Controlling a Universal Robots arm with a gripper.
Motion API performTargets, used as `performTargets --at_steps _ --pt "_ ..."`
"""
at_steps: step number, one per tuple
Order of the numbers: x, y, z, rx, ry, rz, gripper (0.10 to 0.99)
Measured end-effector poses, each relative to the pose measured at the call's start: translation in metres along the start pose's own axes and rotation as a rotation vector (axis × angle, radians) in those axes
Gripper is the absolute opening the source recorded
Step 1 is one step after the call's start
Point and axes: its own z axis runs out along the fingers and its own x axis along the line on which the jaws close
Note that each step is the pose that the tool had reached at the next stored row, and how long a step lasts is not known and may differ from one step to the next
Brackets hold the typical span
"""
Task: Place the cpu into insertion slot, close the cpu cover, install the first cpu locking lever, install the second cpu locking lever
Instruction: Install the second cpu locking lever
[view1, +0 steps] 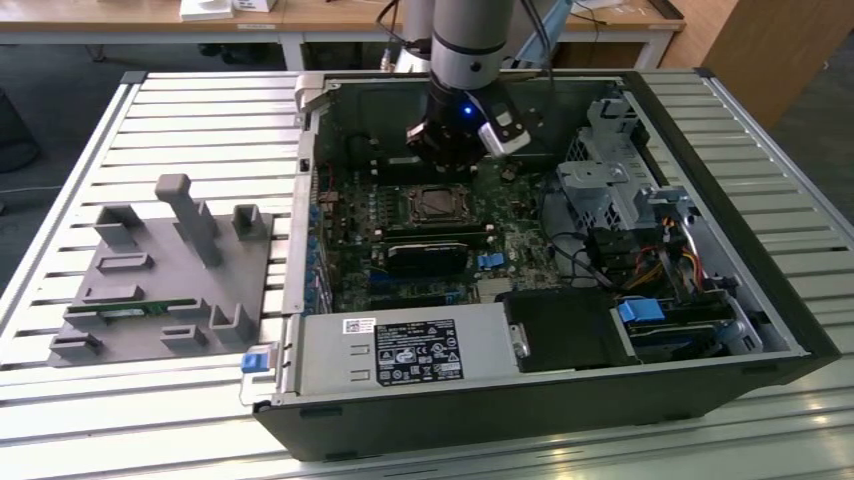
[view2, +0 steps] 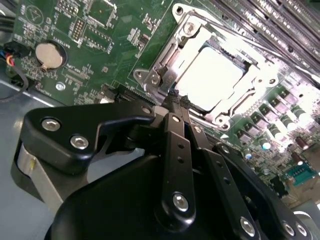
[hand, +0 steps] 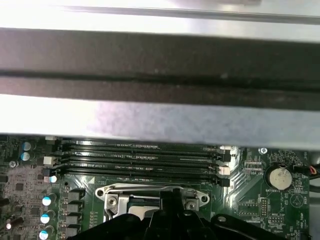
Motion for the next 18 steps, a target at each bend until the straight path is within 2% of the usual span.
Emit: performTargets --at_steps 4,8,18 --pt "0.0000 0.0006 -0.0083 0.000 0.0001 0.000 0.106" --pt "0.0001 -0.0020 -0.0086 0.000 0.0000 0.000 0.106" --pt "0.0007 -0.0191 -0.0099 0.000 0.0000 0.000 0.106"
